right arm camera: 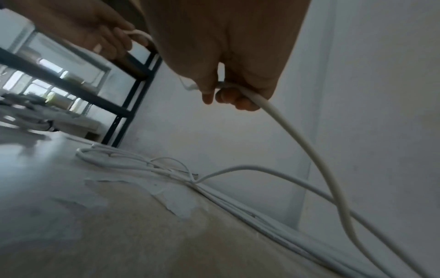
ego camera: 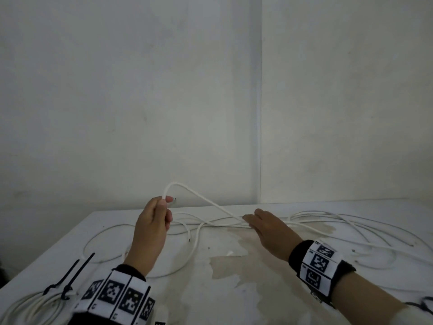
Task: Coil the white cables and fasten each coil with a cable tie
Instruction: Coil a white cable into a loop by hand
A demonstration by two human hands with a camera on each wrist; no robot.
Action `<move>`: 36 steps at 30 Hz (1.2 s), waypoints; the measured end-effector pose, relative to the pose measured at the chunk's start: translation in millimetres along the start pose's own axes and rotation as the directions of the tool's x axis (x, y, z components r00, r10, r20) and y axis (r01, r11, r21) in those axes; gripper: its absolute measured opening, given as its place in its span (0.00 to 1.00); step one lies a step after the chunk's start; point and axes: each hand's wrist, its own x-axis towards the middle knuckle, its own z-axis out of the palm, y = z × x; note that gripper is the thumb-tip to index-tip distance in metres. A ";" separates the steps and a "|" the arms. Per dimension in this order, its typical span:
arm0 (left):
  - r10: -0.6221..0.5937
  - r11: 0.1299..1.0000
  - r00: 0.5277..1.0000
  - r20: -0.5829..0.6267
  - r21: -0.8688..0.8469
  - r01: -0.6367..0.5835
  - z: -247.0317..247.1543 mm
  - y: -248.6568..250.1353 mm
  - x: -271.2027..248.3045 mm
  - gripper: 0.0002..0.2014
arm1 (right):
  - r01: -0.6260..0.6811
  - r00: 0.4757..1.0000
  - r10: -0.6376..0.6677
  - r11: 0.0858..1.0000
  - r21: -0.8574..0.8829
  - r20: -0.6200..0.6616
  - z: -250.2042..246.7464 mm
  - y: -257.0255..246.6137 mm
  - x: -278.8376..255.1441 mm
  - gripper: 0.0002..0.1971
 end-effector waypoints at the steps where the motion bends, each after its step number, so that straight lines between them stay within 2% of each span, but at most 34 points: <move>1: 0.000 1.000 1.000 0.020 0.028 0.000 1.6 -4.1 0.6 0.13 | 0.034 0.999 -0.034 0.997 -0.066 -0.010 1.0 -0.1 0.8 0.11; 4: 0.010 0.987 0.994 0.106 0.161 -0.028 5.5 -15.8 1.3 0.13 | 0.173 0.983 -0.181 0.969 -0.174 -0.028 2.9 -9.5 3.8 0.15; 7: 0.037 0.946 0.977 0.211 0.308 -0.103 10.5 -22.6 -1.9 0.11 | 0.354 0.924 -0.375 0.914 -0.200 -0.077 6.2 -19.9 5.2 0.12; 11: 0.011 0.901 0.927 0.375 0.398 -0.172 23.9 -26.9 -9.2 0.09 | 0.496 0.842 -0.508 0.861 -0.108 -0.182 1.0 -40.8 12.6 0.07; 13: -0.039 0.887 0.902 0.430 0.430 -0.167 31.2 -26.2 -13.2 0.13 | 0.512 0.834 -0.506 0.859 -0.035 -0.221 -7.2 -50.2 19.4 0.09; 15: -0.090 0.915 0.898 0.431 0.392 -0.097 36.0 -22.9 -15.5 0.15 | 0.485 0.853 -0.469 0.874 0.016 -0.230 -11.6 -51.7 27.1 0.05; 16: -0.116 0.937 0.902 0.415 0.347 -0.040 37.1 -20.4 -16.4 0.16 | 0.444 0.879 -0.421 0.894 0.062 -0.225 -13.7 -51.8 29.5 0.04; 18: -0.164 0.966 0.905 0.391 0.248 0.068 37.1 -14.3 -17.6 0.16 | 0.340 0.932 -0.299 0.918 0.206 -0.206 -15.3 -49.6 32.7 0.07; 20: -0.220 0.968 0.891 0.396 0.200 0.149 35.4 -6.9 -19.6 0.16 | 0.259 0.962 -0.211 0.908 0.329 -0.175 -16.6 -48.7 33.2 0.09; 24: -0.223 0.971 0.875 0.429 0.178 0.160 33.1 0.3 -26.3 0.19 | 0.099 0.995 -0.099 0.862 0.497 -0.026 -21.2 -53.6 33.7 0.05; 26: -0.226 0.972 0.868 0.441 0.162 0.171 32.2 3.4 -28.8 0.19 | -0.004 0.996 -0.046 0.821 0.571 0.072 -24.1 -54.8 34.4 0.05; 29: -0.227 0.974 0.865 0.448 0.115 0.196 30.1 10.1 -31.1 0.19 | -0.074 0.987 -0.033 0.768 0.636 0.155 -27.1 -57.5 33.3 0.07; 33: -0.247 0.967 0.860 0.446 0.065 0.245 30.5 14.5 -33.6 0.20 | -0.129 0.979 -0.025 0.701 0.701 0.204 -31.3 -61.0 30.8 0.09; 36: -0.270 0.959 0.852 0.449 0.047 0.279 31.5 16.5 -35.5 0.19 | -0.142 0.976 -0.017 0.698 0.702 0.215 -35.3 -61.4 30.2 0.12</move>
